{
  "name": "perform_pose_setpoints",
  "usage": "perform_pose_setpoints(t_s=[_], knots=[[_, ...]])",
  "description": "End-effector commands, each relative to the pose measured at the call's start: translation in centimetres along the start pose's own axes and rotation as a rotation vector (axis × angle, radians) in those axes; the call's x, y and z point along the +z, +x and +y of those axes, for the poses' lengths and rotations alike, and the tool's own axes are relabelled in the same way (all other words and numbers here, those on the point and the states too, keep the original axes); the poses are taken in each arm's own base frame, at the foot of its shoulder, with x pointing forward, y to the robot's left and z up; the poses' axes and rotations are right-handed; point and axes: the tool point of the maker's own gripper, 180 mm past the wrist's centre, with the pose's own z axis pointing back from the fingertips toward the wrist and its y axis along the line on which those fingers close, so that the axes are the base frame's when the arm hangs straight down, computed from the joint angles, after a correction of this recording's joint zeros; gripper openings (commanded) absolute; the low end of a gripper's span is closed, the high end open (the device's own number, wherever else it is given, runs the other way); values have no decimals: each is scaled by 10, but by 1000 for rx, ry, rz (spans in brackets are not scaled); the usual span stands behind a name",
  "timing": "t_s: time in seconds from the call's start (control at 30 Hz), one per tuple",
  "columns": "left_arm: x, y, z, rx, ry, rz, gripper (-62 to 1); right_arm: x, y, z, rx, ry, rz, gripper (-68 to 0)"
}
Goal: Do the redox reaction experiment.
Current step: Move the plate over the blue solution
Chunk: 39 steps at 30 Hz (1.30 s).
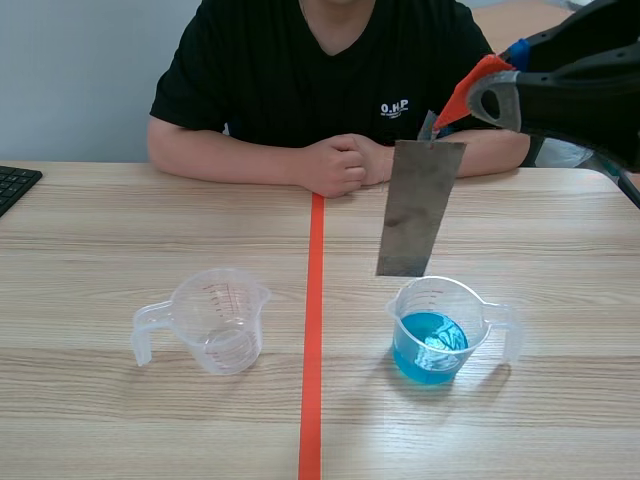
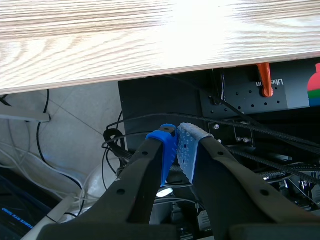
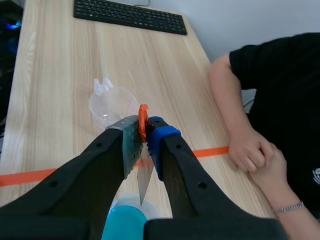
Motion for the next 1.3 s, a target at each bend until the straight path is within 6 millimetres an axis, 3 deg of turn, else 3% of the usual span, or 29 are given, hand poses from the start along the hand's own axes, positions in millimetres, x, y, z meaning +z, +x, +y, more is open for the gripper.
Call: perform_pose_setpoints(t_s=[0.0,0.5,0.87,1.27], knots=[[2,1,-3,4,-7,-5,-563,2,10,-4,5,-4,-34,-660],[2,1,-3,4,-7,-6,-563,15,-6,-22,11,-46,-11,-660],[2,1,-3,7,-6,-6,-563,4,-13,-21,33,-30,-2,-660],[2,1,-4,9,-5,-7,-563,-5,-4,-33,80,-51,-3,-660]])
